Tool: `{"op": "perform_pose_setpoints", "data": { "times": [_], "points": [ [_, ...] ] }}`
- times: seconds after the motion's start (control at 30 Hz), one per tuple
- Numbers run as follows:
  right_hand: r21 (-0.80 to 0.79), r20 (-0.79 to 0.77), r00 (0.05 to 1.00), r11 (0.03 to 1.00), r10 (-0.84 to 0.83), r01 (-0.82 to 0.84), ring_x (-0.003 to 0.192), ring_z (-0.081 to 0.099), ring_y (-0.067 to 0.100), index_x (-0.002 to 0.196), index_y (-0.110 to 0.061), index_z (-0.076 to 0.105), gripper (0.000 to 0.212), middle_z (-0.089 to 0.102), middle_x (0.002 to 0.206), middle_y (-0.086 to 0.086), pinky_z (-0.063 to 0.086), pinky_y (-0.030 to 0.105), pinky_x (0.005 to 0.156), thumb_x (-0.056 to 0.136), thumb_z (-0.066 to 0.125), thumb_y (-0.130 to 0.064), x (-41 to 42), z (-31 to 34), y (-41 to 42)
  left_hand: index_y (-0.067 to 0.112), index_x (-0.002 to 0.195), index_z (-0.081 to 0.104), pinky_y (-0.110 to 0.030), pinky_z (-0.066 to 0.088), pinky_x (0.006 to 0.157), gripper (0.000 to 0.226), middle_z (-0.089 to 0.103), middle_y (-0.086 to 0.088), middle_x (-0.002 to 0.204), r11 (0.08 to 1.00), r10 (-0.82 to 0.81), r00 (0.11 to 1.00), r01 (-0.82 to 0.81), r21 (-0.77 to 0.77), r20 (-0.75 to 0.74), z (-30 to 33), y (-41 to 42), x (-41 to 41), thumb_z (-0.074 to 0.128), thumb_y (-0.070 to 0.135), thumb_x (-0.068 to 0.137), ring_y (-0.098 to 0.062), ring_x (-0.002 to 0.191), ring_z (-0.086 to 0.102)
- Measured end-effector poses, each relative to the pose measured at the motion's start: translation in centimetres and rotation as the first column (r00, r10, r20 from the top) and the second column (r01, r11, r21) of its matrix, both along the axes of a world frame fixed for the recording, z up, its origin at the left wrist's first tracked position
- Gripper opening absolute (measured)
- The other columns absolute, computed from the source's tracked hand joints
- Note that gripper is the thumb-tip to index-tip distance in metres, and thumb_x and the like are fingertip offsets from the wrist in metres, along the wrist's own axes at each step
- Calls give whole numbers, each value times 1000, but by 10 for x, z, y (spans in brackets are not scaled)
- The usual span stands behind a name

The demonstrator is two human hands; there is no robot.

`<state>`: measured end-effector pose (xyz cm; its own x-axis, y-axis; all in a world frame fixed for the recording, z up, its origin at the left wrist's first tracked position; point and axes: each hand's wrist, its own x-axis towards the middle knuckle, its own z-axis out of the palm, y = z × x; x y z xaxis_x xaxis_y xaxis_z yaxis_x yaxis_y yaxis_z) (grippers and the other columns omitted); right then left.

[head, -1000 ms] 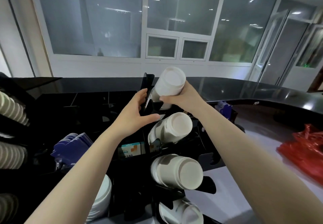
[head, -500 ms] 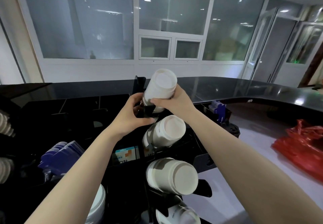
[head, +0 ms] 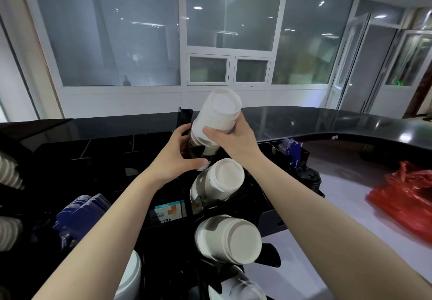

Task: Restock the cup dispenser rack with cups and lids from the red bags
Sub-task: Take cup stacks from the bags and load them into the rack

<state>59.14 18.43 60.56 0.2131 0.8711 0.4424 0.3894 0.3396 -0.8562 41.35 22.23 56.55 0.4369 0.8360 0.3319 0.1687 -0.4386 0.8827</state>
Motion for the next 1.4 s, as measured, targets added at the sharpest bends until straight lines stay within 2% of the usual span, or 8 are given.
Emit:
{"op": "perform_pose_setpoints", "data": {
  "times": [0.2,0.3,0.47,0.7,0.83,0.97,1.13,1.4],
  "points": [
    [-25,9,999,999,35,-34,99,59,-2,125,-28,48,81,62,109,-18,49,21,79,54,80,-51,-1,4,2,34,147,20,-18,36,95,107,48,8,133,998,51,999,-51,24,-9,1,-2,2,81,32,59,-3,124,46],
    [-34,11,999,999,30,-30,97,58,-5,122,-28,48,76,61,107,-21,47,18,76,57,82,-47,1,2,-1,37,142,29,-11,37,88,95,52,22,123,998,56,998,-55,39,-9,1,-8,4,81,29,63,8,115,49],
    [42,-78,993,996,88,-85,109,60,9,126,-20,50,75,64,116,-8,50,40,95,62,85,-37,1,12,-14,45,129,39,7,31,79,72,51,45,111,973,119,993,-120,196,14,17,-30,5,78,17,74,28,107,41],
    [163,-101,974,969,202,-184,114,60,17,127,-10,52,74,64,121,4,51,44,95,64,86,-29,5,42,-62,40,124,51,-14,45,92,55,64,18,120,941,73,957,-160,300,281,45,-79,9,66,15,78,-3,114,58],
    [192,-87,955,946,283,-262,120,55,25,131,-1,47,71,59,126,15,49,47,98,70,83,-7,8,42,-91,25,122,60,-17,51,78,38,73,4,96,942,140,890,-255,219,435,44,-103,12,62,11,86,-11,92,68],
    [194,-114,912,910,393,-368,115,59,25,128,0,48,70,61,122,17,51,46,95,69,82,-16,13,35,-122,21,115,64,-21,53,70,28,72,-2,89,971,200,835,-239,11,513,29,-125,14,60,7,91,-15,84,68],
    [218,-151,852,858,501,-465,105,60,2,117,-27,51,55,60,116,-4,51,19,81,69,74,-14,23,7,-156,21,112,66,-21,53,69,28,73,-3,90,974,219,814,-218,-68,538,0,-164,7,64,12,85,-14,81,68],
    [288,-131,908,892,398,-349,111,54,7,130,-30,41,78,52,122,-12,51,22,83,67,78,-3,23,-34,-215,29,104,68,-22,55,67,25,74,-7,87,975,222,861,-180,-134,458,-37,-222,-5,65,10,86,-19,82,70]
  ]
}}
